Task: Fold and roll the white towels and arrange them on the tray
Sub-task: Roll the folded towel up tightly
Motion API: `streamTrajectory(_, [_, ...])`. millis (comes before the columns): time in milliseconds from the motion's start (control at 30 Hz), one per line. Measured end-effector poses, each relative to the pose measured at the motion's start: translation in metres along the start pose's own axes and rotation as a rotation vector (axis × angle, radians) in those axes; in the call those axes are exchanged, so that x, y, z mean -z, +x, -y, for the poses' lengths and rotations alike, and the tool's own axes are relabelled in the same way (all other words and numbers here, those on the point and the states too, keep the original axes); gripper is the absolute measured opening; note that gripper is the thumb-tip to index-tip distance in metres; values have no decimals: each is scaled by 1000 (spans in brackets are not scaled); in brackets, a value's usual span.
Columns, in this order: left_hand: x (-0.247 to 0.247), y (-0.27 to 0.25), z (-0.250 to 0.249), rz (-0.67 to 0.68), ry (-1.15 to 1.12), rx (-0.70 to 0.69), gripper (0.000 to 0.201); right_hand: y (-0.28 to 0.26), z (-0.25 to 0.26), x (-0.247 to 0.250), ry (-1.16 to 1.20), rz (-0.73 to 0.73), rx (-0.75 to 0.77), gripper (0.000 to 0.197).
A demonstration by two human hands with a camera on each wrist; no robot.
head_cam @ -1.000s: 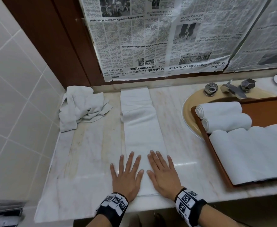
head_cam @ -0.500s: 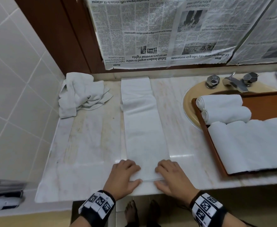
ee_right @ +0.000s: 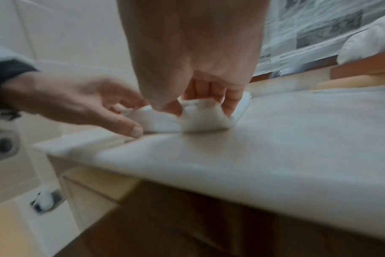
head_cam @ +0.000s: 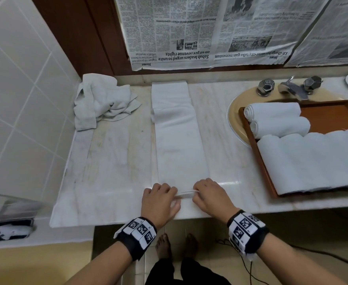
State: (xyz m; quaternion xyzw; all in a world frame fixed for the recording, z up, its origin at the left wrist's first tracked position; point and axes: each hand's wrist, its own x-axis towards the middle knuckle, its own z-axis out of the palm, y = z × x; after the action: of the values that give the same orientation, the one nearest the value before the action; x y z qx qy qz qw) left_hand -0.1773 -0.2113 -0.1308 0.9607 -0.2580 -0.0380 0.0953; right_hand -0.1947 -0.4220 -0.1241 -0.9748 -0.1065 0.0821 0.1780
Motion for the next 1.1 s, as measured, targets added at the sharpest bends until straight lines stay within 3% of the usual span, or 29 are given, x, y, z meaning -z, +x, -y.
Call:
streamTrajectory(100, [7,6,7,27,-86,11,32,3,-3,12,133,121,-58,18])
streamTrajectory(233, [17,9,22,130,-357,143,28,4,-10,12,361,82,-154,15])
streamTrajectory(367, [14,11,29,112,-504,226,18,7,-2,4,247,11,-130,12])
streamTrajectory(467, [11,11,29,88,-571,239,15,3,3,-6,75,-77,-27,16])
streamTrajectory(600, [10,10,23,95,-380,145,14,-5,-9,-13,56,-133,65,38])
streamTrajectory(767, [12,6,15,149,-280,101,27,-18,-16,-4,23,-83,216,27])
streamTrajectory(867, [8,1,10,175,-192,69,40,-20,-13,-2,-103,-64,207,33])
streamTrajectory(967, [6,0,10,110,-167,81,30,-15,-9,-8,-130,-83,172,26])
streamTrajectory(1100, [2,0,11,12,-167,100,23,-3,-9,-7,75,-89,42,30])
